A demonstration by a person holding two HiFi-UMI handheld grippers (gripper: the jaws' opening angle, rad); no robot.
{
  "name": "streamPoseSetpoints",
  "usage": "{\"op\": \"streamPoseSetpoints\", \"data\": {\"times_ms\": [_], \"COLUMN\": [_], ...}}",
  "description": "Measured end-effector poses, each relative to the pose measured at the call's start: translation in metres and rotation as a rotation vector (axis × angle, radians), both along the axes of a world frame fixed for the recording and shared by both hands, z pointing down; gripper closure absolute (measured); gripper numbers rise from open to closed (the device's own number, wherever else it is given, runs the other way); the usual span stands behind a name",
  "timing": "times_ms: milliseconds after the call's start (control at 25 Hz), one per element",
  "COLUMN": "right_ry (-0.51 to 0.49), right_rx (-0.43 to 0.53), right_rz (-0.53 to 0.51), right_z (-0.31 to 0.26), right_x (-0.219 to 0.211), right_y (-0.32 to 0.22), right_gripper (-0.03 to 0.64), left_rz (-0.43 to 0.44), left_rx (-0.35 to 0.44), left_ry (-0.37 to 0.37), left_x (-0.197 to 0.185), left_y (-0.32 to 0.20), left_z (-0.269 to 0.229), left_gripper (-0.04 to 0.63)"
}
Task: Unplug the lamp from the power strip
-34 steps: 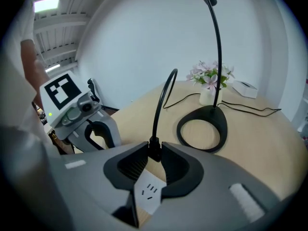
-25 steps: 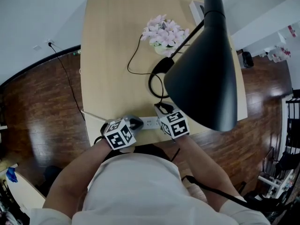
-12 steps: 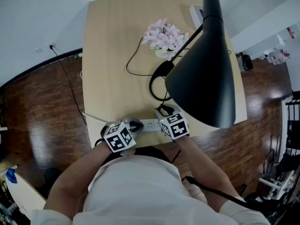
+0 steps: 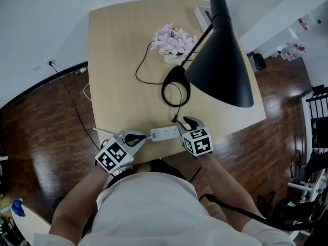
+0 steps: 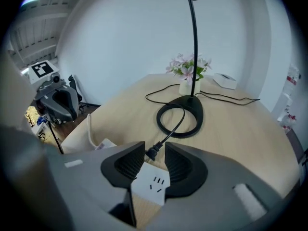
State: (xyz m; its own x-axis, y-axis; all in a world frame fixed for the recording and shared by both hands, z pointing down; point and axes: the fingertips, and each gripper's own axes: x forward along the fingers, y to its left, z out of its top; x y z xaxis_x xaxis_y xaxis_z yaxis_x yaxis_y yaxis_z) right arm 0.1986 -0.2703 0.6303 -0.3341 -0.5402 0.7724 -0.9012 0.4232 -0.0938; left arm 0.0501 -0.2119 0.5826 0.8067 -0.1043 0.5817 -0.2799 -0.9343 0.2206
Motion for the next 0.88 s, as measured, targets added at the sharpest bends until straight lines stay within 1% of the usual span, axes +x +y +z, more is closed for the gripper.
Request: {"op": "streamPoseSetpoints", "data": {"times_ms": [120,280,400,520,640,800,880], "right_ry": [-0.006,0.001,0.007,-0.005,-0.054,-0.102,-0.118], "right_rx": [0.043,0.103,0.124,0.131,0.137,0.174,0.209], "right_rz": [0.036,0.076,0.121,0.163,0.175,0.141,0.104], "right_z": [-0.023,-0.055,-0.076,-0.089,-0.098,-0.119,-0.132], "right_x": [-0.008,-0.029,-0.050,-0.074,-0.095,-0.114,-0.122], "right_y": [0.026,0.072,0.118,0.168,0.214,0.265,0.286], "right_gripper": [0.480,0.480,0.480,0.480,0.482,0.482,0.482], "left_rz": [-0.004,-0.008,-0.003,0.010,0.014,-0.003,-0.037], "left_rx": [-0.013,0.008,-0.002,-0.015,-0.006,0.042,0.070], "left_ry": [0.060,0.144,0.188,0.196,0.192,0.220,0.225], "left_x": [-0.025,-0.062,-0.090,-0.111,-0.123,-0.135,-0.147], "left_y": [0.013,0.028,0.045,0.059,0.076,0.114,0.135], "left_z": [-0.022,-0.053,-0.059,-0.050,-0.050,-0.078,-0.095], "left_gripper": [0.590,0.590,0.589,0.590,0.590,0.591,0.591]}}
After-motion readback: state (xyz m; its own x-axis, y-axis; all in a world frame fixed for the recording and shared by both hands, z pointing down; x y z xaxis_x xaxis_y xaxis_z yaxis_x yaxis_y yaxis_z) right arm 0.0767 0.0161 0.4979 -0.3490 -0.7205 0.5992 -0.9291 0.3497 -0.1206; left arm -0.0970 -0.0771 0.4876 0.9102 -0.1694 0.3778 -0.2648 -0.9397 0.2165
